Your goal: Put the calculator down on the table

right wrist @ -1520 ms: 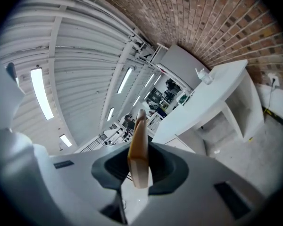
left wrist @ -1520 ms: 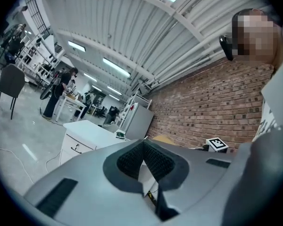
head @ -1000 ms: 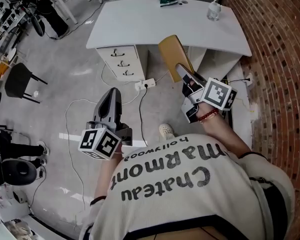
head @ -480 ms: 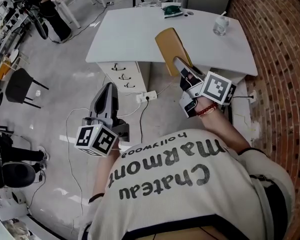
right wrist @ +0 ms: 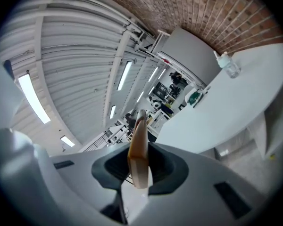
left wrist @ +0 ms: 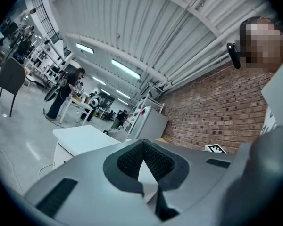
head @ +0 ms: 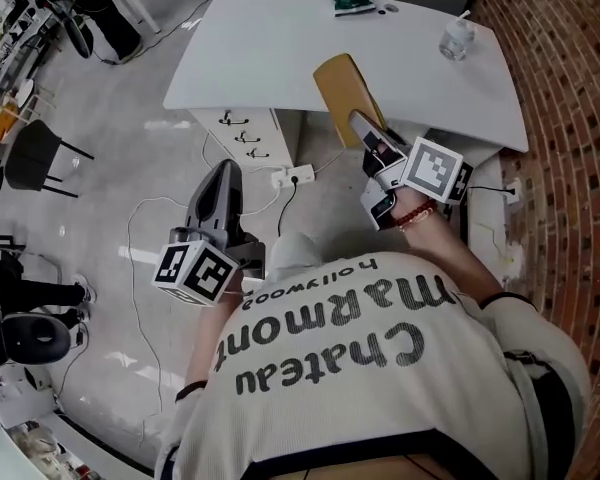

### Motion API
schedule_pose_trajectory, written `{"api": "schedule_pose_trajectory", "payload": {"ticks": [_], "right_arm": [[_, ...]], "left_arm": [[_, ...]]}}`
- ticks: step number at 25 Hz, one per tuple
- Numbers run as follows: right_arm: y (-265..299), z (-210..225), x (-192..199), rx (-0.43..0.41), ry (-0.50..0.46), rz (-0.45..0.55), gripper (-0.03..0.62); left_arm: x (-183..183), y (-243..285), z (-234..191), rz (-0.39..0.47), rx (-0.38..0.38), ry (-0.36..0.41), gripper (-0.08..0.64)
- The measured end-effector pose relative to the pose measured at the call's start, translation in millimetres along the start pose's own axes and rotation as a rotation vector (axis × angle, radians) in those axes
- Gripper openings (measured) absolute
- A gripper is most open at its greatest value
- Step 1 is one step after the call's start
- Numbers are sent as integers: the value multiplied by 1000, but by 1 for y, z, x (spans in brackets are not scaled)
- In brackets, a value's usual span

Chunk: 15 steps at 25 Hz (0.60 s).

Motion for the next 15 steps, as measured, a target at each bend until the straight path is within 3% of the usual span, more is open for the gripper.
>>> {"api": "schedule_pose_trajectory", "payload": {"ticks": [6,15], "right_arm": [[13,27,30,50,68,-56,87],[59,43,25,119,114,-55,87]], "left_arm": [[16,-4,-28,-28,-59,-15,2],[3,36,-69,-65,3,-19,2]]}}
Point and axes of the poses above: the fingertips, and each gripper's own axes: y forward along the fingers, z to its right, x out of its underside, the point moved 1 cm from there along -y, backward along the fingers, and after that the axes turned 14 degrees about x, right-handed, at the moved point
